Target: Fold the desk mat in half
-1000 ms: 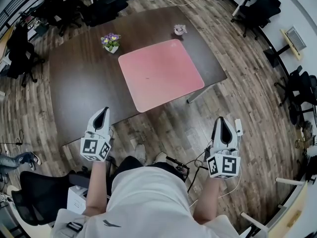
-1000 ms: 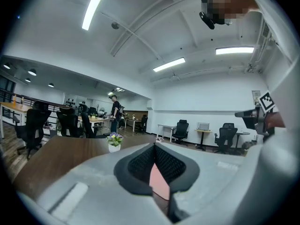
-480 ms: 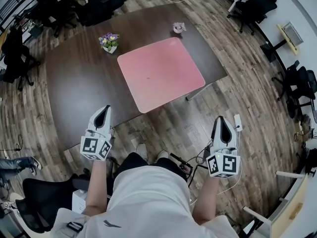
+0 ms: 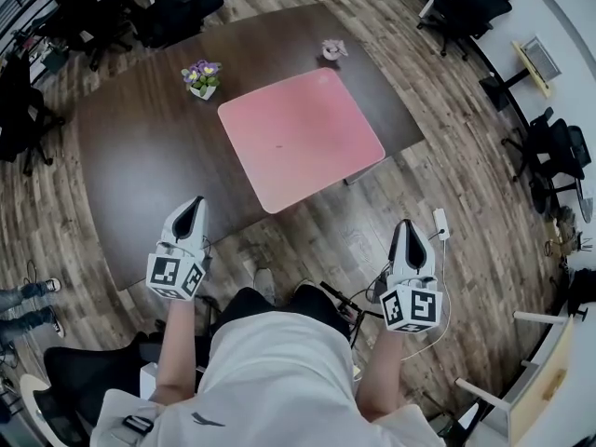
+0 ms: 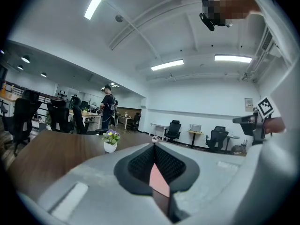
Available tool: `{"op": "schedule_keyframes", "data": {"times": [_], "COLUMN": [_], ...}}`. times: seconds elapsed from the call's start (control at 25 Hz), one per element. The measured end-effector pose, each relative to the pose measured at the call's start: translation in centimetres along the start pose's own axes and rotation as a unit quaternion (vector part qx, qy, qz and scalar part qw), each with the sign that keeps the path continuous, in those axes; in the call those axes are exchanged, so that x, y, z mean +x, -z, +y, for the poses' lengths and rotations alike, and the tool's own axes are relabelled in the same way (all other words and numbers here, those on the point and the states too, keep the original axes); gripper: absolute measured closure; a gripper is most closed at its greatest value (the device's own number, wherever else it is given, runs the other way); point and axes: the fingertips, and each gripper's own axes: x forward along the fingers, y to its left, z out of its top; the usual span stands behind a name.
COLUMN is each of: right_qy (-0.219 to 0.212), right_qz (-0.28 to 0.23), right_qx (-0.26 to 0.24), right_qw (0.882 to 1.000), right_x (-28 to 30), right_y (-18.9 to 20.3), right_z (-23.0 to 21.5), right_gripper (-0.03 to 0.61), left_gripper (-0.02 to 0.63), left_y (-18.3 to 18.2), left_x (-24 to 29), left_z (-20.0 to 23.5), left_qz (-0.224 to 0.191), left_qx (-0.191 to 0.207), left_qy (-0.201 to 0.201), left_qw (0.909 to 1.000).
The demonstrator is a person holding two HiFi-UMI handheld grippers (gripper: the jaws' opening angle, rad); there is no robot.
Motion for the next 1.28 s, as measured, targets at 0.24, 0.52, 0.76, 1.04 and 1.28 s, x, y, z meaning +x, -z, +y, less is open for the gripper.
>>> {"op": "schedule_keyframes", "data": {"times": [0.24, 0.52, 0.76, 1.04, 1.28], "right_qy": [0.013, 0.005, -0.008, -0.028, -0.042], "right_qz": [0.016, 0.020, 0.027, 0.036, 0.038], "right_qx": [0.002, 0.003, 0.011, 0.021, 0.023], "right_qw": [1.000, 1.000, 1.000, 0.999, 0.998], "right_x": [0.1, 2.1, 5.3, 8.6, 11.9], "right_y": [1.1, 1.1, 1.1, 1.6, 1.4], "right_z": [0.7, 0.7, -0.8, -4.0, -8.4], "right_gripper": [0.577, 0.575, 0.575, 0.571, 0.571], "left_gripper": [0.609, 0.609, 0.609, 0.609, 0.609], "left_y": [0.5, 0.9, 0.3, -0.2, -1.1], "left_x": [0.2, 1.1, 3.6, 7.0, 10.4], "left_z": [1.0, 1.8, 2.2, 1.3, 0.0], "left_qz": [0.004, 0.007, 0.005, 0.009, 0.005], "left_qx": [-0.004, -0.009, -0.011, -0.005, 0.000], "left_qy": [0.008, 0.001, -0.013, -0.032, -0.059], "left_qw": [1.0000, 0.9999, 0.9998, 0.9994, 0.9983]}}
